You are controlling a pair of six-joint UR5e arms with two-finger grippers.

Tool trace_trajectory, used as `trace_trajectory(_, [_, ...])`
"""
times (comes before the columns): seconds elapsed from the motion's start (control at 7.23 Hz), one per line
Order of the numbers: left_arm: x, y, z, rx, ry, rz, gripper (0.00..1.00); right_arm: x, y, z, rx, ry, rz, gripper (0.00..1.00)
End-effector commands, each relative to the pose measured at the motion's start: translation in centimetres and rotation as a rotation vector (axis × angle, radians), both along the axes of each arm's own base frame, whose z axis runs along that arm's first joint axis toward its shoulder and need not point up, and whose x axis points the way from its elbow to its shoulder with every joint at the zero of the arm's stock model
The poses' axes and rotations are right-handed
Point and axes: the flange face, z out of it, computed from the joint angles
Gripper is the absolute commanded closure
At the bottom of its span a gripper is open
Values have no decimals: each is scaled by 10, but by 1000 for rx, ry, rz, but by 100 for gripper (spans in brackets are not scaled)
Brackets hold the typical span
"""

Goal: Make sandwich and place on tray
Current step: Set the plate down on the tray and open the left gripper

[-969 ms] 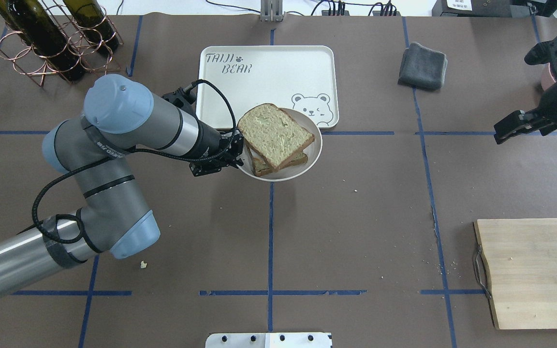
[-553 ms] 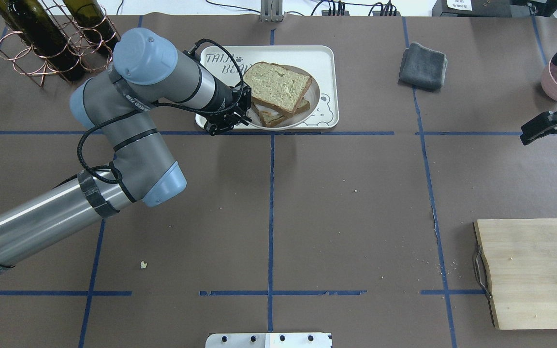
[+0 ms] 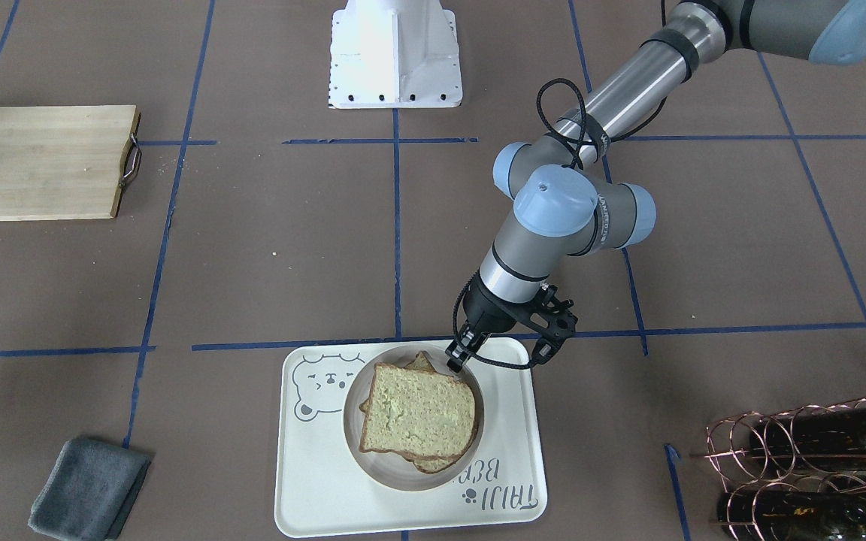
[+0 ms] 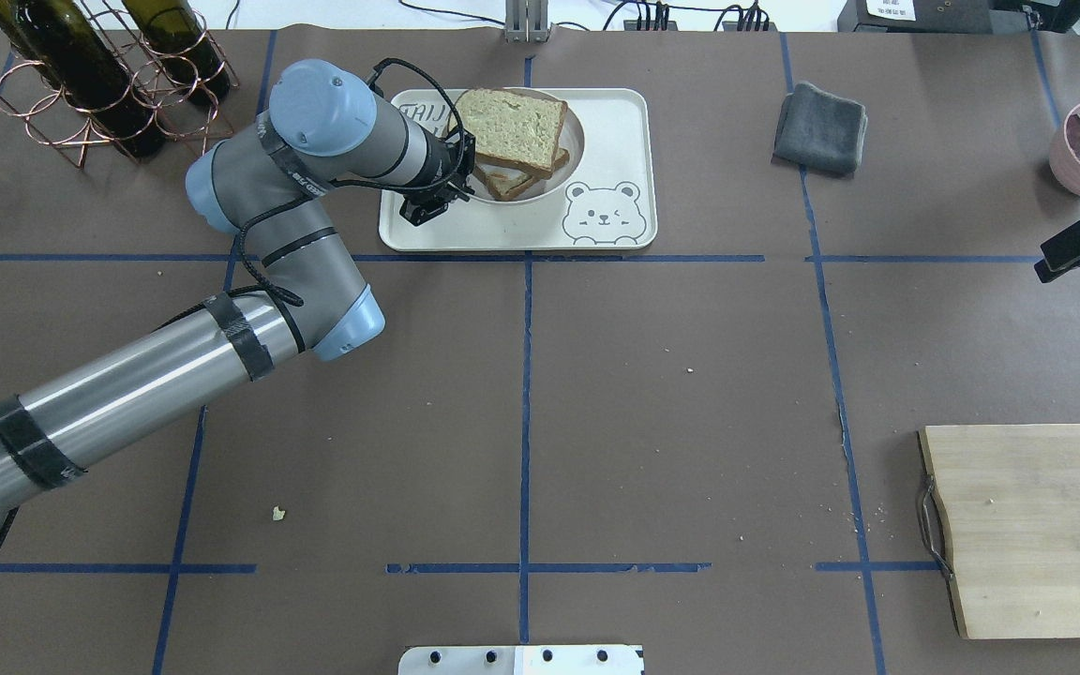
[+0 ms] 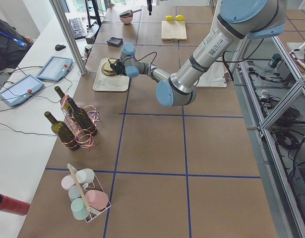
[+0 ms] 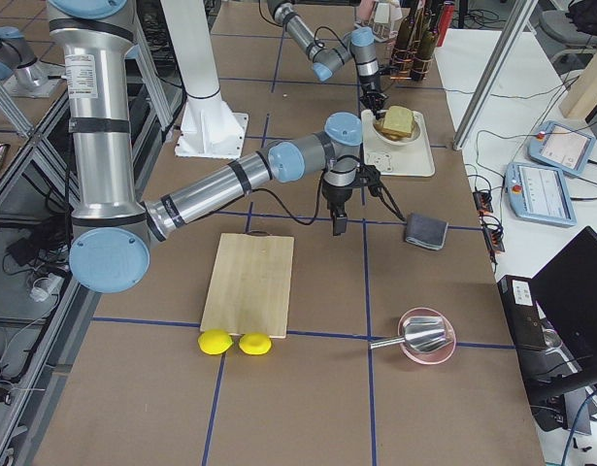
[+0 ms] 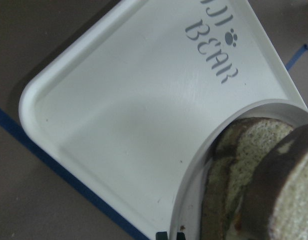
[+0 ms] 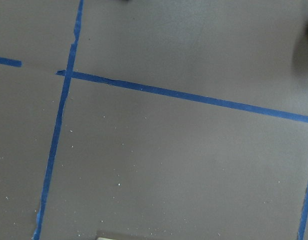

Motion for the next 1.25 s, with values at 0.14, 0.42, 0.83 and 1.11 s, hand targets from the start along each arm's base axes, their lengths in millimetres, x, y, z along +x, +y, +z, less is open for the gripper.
trace_trajectory(0.14, [18, -3, 4, -3, -7, -14, 100, 0, -1, 1, 1, 0, 1, 0])
trace_trajectory(0.42, [20, -1, 5, 7, -14, -20, 60, 0, -2, 0, 1, 0, 1, 0])
trace_trajectory(0.83, [-16, 24, 21, 135, -30, 30, 0, 2, -2, 0, -2, 3, 4, 0])
trace_trajectory(1.11, [-51, 46, 29, 191, -111, 76, 0, 8, -2, 3, -6, 5, 14, 0])
